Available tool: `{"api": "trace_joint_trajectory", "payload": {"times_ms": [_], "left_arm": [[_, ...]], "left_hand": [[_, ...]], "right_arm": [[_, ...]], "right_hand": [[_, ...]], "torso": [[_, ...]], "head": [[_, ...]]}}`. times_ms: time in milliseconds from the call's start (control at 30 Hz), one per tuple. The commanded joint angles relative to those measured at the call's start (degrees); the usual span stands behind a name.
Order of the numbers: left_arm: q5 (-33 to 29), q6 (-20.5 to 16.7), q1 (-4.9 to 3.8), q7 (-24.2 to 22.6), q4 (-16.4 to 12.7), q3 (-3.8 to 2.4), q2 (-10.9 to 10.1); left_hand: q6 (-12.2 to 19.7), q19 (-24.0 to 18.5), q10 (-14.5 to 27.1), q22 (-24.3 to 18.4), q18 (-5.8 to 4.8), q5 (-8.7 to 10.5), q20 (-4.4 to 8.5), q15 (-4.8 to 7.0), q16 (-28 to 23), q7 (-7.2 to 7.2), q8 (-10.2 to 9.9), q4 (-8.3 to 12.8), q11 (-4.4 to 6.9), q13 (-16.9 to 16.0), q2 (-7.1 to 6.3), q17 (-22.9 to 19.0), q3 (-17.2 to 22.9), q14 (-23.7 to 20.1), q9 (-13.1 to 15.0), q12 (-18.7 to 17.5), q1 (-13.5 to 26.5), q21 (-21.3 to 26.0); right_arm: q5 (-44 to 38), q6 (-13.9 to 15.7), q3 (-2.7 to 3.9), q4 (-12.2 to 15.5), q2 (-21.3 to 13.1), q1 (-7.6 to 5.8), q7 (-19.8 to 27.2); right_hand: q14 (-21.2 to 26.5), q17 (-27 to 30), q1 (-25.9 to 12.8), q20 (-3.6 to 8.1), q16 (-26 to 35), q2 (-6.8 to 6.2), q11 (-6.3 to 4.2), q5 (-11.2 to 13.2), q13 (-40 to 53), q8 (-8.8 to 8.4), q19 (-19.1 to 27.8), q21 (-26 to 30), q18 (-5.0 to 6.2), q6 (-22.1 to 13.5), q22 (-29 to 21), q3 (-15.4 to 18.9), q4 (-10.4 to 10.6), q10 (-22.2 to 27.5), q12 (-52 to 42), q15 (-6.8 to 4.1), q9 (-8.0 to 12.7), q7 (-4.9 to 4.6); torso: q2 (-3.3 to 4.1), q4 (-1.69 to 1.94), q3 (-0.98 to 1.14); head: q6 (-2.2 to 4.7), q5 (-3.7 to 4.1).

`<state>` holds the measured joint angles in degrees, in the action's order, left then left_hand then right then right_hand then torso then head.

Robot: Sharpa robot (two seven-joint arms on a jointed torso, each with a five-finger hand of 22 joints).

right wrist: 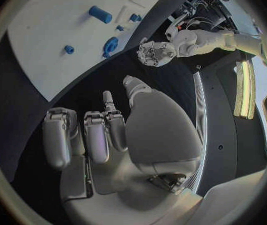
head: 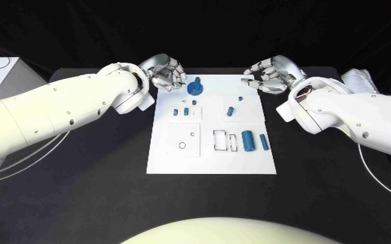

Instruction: Assemble the parts on the task board

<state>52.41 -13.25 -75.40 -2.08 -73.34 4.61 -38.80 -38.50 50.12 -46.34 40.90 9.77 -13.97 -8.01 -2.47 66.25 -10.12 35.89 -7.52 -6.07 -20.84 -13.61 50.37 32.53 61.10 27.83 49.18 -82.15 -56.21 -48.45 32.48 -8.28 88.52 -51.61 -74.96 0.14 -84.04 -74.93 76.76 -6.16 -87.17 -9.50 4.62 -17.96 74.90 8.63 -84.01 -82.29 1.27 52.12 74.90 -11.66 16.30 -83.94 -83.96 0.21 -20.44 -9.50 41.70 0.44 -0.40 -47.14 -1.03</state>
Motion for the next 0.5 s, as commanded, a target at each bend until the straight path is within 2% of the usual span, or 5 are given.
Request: {"api": "trace_joint_trajectory", "payload": {"times_ms": [33, 133, 267, 500], "left_arm": [[7.5, -5.0, 0.33, -7.8, -0.1, 0.08, 0.6], [11.3, -4.6, 0.68, -8.3, 0.5, 0.28, 1.5], [15.4, -2.9, 0.96, -7.8, 1.7, 0.59, 2.6], [21.6, 3.1, 1.1, -4.9, 3.8, 0.86, 4.5]], "left_hand": [[-0.3, -0.7, 0.8, 0.0, 0.63, 0.28, -0.21, -0.2, -1.0, -0.15, -0.4, 1.1, -0.33, 0.9, -0.59, -2.0, -0.1, -1.9, -0.8, -0.8, -0.4, 0.2], [-0.6, -1.4, 2.5, 0.1, 0.65, 0.27, -0.52, -0.47, -1.6, -0.13, -0.9, 1.7, -0.6, 2.5, -0.99, -3.9, -0.2, -3.6, -1.9, -2.8, 0.3, 0.4], [-1.2, -1.6, 2.9, 0.2, 0.7, 0.28, -0.74, -0.62, -0.9, 0.14, -1.8, 2.1, -0.75, 4.0, -1.14, -4.3, -0.3, -3.6, -3.1, -4.3, 0.9, 0.4], [-2.4, -1.5, 3.3, 0.3, 0.71, 0.29, -0.98, -0.85, 0.9, 0.66, -2.8, 2.5, -0.99, 5.3, -1.17, -3.6, -0.5, -2.6, -4.4, -5.4, 1.5, 0.3]], "right_arm": [[0.1, 0.1, 0.01, -0.1, 0.1, 0.03, 1.0], [0.1, 0.1, 0.01, -0.2, 0.2, 0.02, 1.1], [0.2, 0.1, 0.01, -0.3, 0.4, 0.02, 1.1], [0.3, 0.0, 0.0, -0.4, 0.7, 0.03, 1.2]], "right_hand": [[-4.0, -7.1, -0.2, 0.33, 0.7, 0.05, -0.29, -0.3, 9.2, 0.39, -2.0, 1.6, 0.93, 0.2, 9.4, -0.6, -0.1, 0.2, 1.1, -0.24, 0.1, 0.31], [-3.9, -6.7, -0.2, 0.33, 0.9, 0.04, -0.29, -0.3, 8.9, 0.39, -1.9, 2.0, 1.02, 0.2, 9.1, -0.7, -0.1, 0.5, 1.4, -0.25, 0.1, 0.32], [-3.9, -6.6, -0.2, 0.34, 1.0, 0.03, -0.29, -0.3, 8.8, 0.39, -1.8, 2.2, 1.05, 0.1, 9.1, -0.7, -0.1, 0.6, 1.5, -0.26, 0.1, 0.32], [-3.9, -6.6, -0.2, 0.34, 1.0, 0.03, -0.29, -0.3, 8.8, 0.39, -1.8, 2.2, 1.05, 0.1, 9.1, -0.7, -0.1, 0.6, 1.5, -0.26, 0.1, 0.32]], "torso": [[0.01, -0.05, -0.07], [0.03, -0.08, -0.02], [0.05, -0.06, -0.03], [0.08, -0.17, 0.05]], "head": [[0.12, 0.02], [0.39, -0.01], [0.56, 0.06], [0.8, -0.09]]}}
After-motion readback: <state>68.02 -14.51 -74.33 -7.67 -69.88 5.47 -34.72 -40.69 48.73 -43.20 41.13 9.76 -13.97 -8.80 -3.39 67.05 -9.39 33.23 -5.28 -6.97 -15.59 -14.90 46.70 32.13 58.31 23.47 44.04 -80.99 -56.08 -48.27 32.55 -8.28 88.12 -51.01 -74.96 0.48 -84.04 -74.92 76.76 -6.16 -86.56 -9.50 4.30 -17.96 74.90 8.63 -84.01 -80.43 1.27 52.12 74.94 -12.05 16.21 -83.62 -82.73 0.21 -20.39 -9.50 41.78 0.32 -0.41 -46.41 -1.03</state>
